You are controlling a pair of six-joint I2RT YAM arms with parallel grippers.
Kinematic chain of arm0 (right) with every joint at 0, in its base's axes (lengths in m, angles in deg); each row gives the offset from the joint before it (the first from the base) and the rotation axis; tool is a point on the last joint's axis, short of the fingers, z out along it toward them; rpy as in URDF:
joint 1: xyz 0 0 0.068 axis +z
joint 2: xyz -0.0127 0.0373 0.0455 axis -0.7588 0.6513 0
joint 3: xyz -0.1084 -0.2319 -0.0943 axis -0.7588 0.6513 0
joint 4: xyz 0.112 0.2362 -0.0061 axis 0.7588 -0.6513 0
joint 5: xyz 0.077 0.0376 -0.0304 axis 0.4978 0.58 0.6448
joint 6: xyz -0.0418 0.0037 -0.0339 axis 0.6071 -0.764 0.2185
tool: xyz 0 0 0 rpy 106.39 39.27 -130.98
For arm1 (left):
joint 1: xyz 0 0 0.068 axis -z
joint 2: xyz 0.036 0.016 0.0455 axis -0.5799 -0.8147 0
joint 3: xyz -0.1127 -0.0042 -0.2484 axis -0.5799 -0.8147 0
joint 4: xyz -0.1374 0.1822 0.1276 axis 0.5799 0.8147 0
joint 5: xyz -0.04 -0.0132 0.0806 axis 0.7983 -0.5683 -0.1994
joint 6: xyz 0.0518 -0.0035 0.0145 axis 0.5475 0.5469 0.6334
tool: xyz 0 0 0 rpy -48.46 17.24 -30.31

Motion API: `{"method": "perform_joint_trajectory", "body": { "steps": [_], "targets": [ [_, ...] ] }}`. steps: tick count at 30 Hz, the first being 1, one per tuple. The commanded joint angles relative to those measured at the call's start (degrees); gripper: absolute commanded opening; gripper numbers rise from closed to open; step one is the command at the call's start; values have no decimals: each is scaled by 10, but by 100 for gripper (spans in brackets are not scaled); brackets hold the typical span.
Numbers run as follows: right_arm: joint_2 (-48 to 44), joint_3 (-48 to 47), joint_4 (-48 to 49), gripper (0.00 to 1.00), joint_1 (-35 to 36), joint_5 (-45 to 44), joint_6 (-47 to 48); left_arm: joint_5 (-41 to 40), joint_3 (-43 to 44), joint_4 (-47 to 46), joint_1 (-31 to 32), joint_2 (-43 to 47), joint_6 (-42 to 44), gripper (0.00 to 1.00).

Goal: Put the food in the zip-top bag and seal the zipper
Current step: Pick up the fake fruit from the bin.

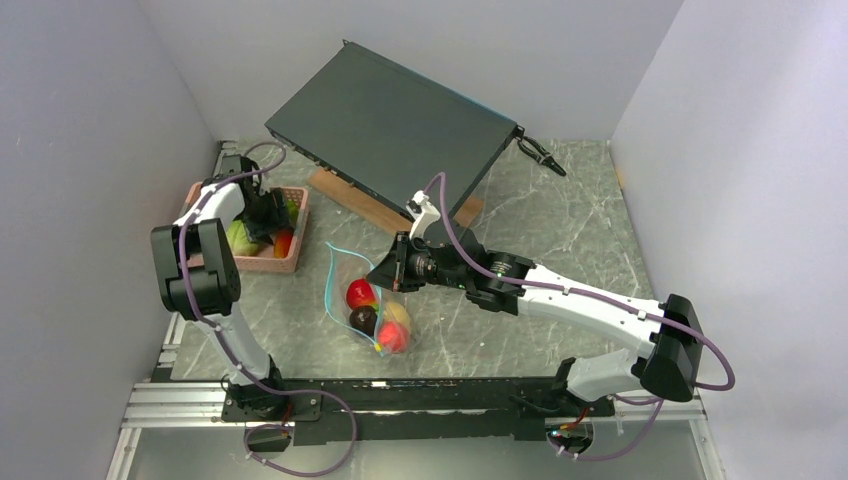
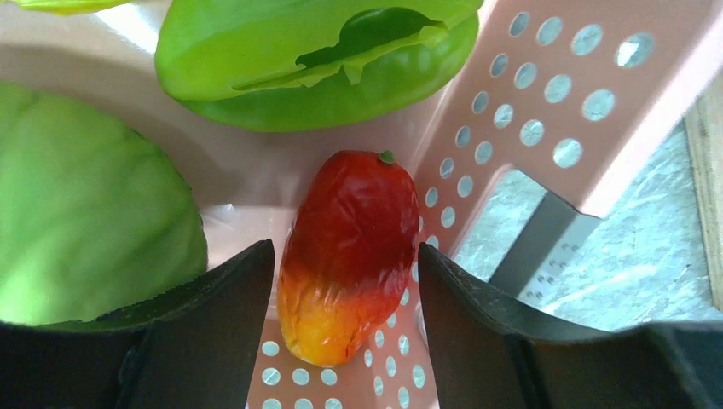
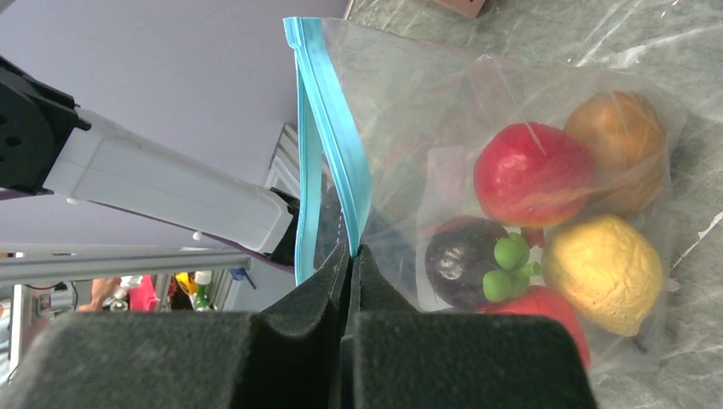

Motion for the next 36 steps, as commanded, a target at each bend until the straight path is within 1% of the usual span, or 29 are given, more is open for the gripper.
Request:
{"method": "perform_joint_trajectory", "body": {
  "steps": [1,5,7,11,15,17,21,30,32,36],
  "targets": [
    [-22,-8,27,0,2,-5,-2,-6,27,18,7,-23,18,69],
    [-26,-8,22,0,2,-8,1,-8,32,26,12,-43,23,68],
    [-24,-8,19,0,2,-6,1,-8,37,30,12,-49,27,64],
    [-16,-16,11,0,2,3,4,-2,39,32,12,-39,30,50],
    [-15,-21,9,0,1,4,5,-2,32,27,13,-13,33,30],
    [-17,-21,7,0,1,2,7,-6,29,26,13,-1,34,24],
    [-20,-18,5,0,1,-5,8,-18,29,28,17,24,36,16],
    [-27,-20,-4,0,0,-14,16,-51,13,25,30,107,32,4],
    [-29,-23,-7,0,-1,-16,20,-44,-1,25,29,132,25,1],
    [-31,-23,-5,0,-3,-17,25,-13,-51,13,29,212,10,0]
  ]
}}
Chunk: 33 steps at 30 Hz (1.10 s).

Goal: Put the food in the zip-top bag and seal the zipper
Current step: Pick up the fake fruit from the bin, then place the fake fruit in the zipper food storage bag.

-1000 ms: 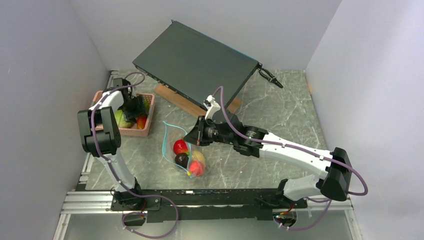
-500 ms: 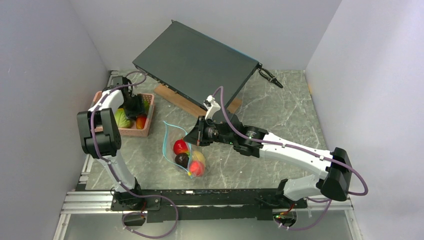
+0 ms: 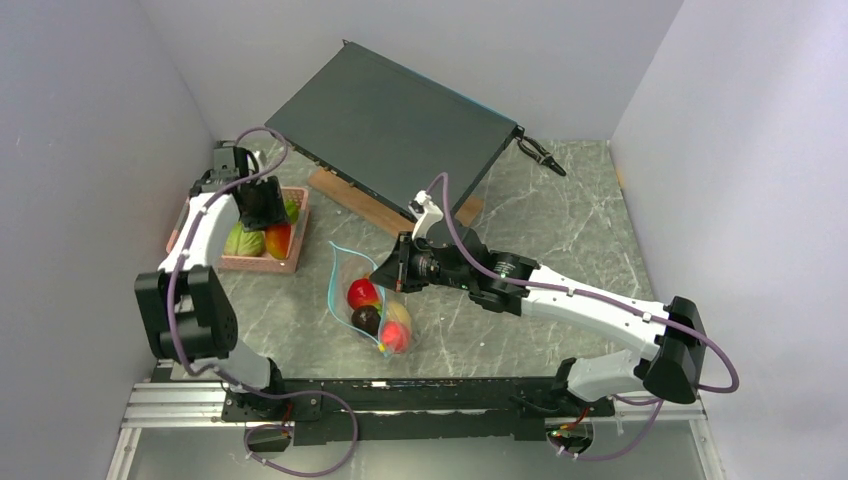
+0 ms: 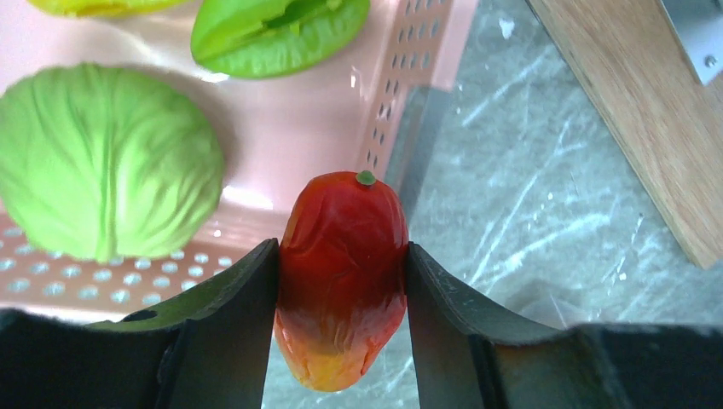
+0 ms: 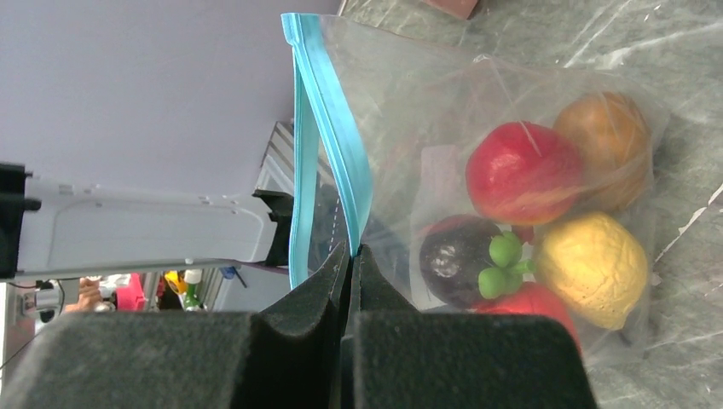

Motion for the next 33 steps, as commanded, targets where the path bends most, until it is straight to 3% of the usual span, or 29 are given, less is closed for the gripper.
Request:
{"method": "perform_joint_trajectory", "body": {
  "steps": [1,6,11,15,20,33],
  "targets": [
    [-22,-23,11,0,-3,-10,15,25,-48,-4,1,101,-16,0],
    [-21,-23,14,0,-6,-9,21,44,-81,23,1,225,-20,0],
    [-22,-17,20,0,-11,-6,21,138,-107,23,1,357,-49,0],
    [-24,-9,31,0,-15,-1,19,257,-138,-7,1,444,-101,0],
    [-16,-21,29,0,-16,9,24,424,-208,-131,10,504,-220,0],
    [-3,-28,38,0,-17,18,18,404,-275,-272,119,618,-359,0]
  ]
}}
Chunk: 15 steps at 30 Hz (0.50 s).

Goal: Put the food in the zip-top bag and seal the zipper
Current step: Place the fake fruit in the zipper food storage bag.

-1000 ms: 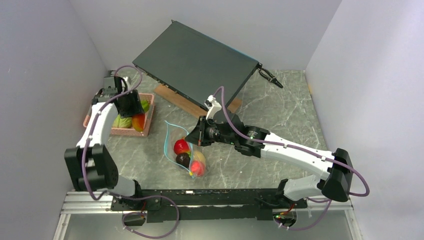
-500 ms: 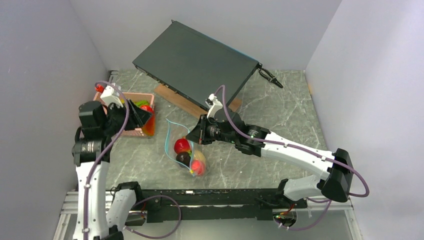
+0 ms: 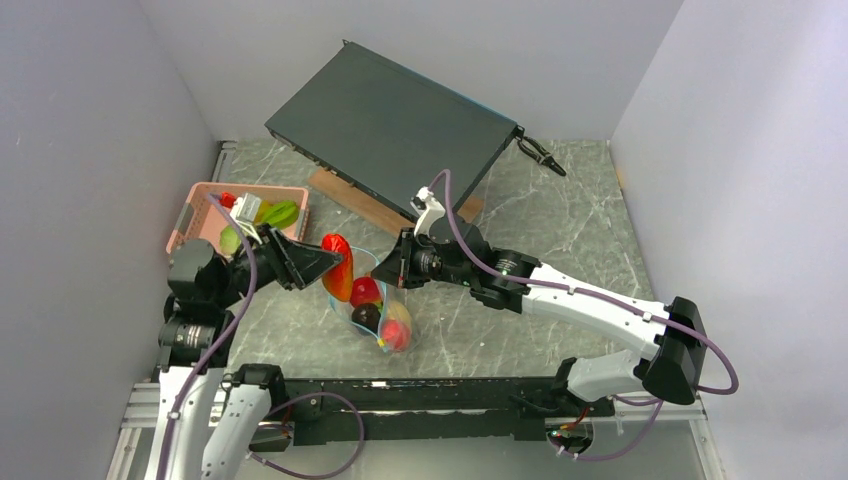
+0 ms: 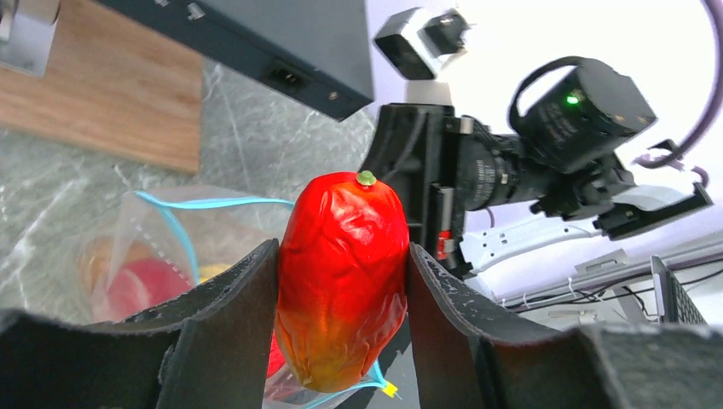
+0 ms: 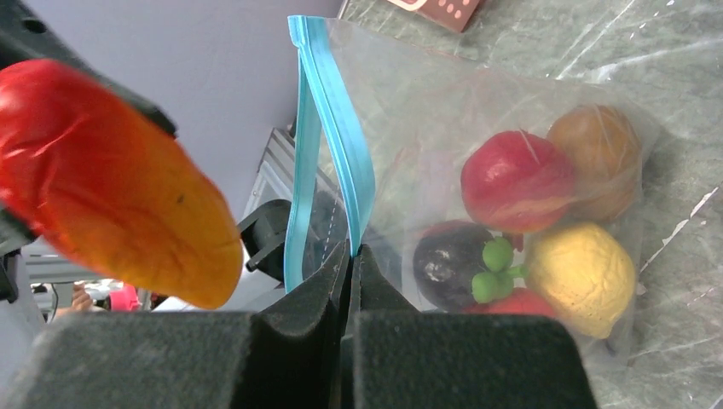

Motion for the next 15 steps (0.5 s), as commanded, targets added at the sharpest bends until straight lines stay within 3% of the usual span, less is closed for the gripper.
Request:
{"method": "perform_joint_trajectory", "body": {
  "steps": [1,7,12,15],
  "targets": [
    [1,-29,33,0,-2,11,2,-11,-15,-97,18,32,-65,0],
    [2,-32,36,0,-2,10,-6,-91,-53,-49,33,54,-111,0],
    [5,-36,46,0,-2,14,-14,-96,-139,-131,45,77,-194,0],
    [7,-41,43,0,-2,13,-14,-113,-160,-135,58,81,-202,0]
  ]
}}
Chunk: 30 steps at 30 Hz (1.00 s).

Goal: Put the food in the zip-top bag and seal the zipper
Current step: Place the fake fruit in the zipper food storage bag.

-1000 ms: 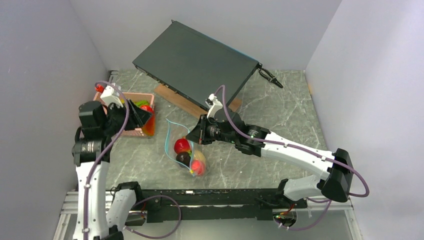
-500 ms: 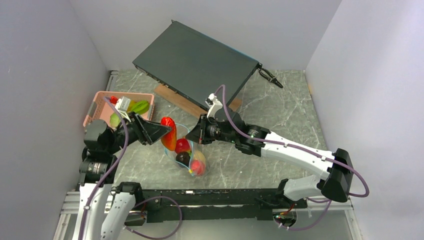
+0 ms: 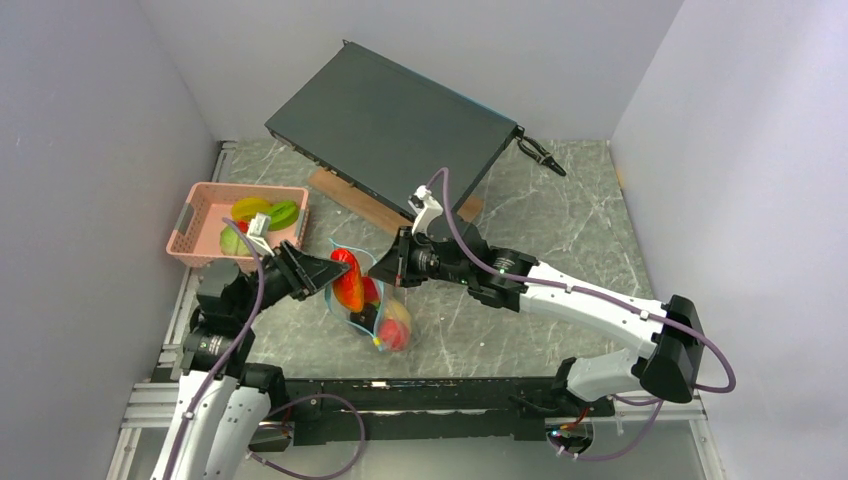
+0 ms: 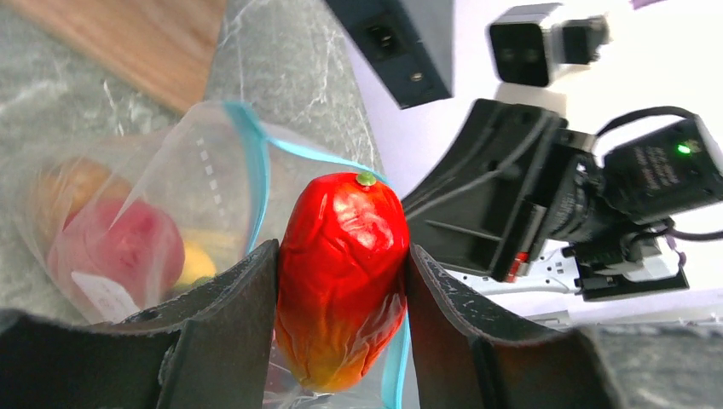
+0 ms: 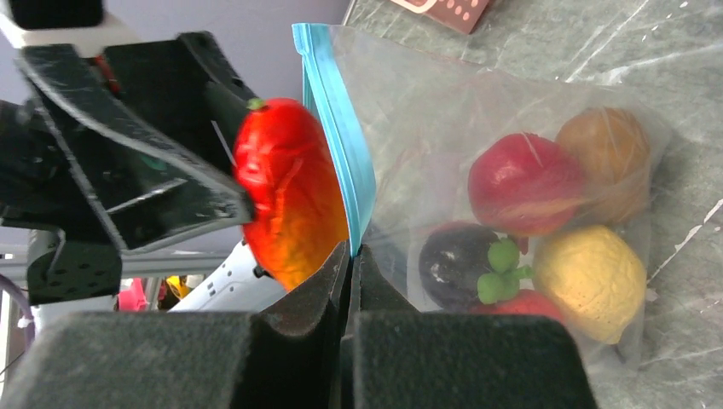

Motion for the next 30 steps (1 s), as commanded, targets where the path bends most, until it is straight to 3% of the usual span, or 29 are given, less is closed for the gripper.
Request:
{"method": "perform_joint_trajectory", "body": {
  "steps": [1,4,8,14,23,30],
  "targets": [
    [-1,-34,39,0,-3,7,-7,-36,-16,-41,19,9,-43,0],
    [1,-32,40,0,-2,6,-9,-48,-9,-10,27,4,-20,12],
    [4,-31,42,0,-2,10,-11,-35,-10,-1,37,-14,-10,46],
    [4,-30,41,0,-2,10,-10,-35,17,43,43,-28,29,76],
    [4,-25,39,0,-2,12,-11,-56,69,113,43,-32,91,80],
    [0,-21,39,0,-2,13,-10,-177,175,247,43,-39,196,80]
  ]
}}
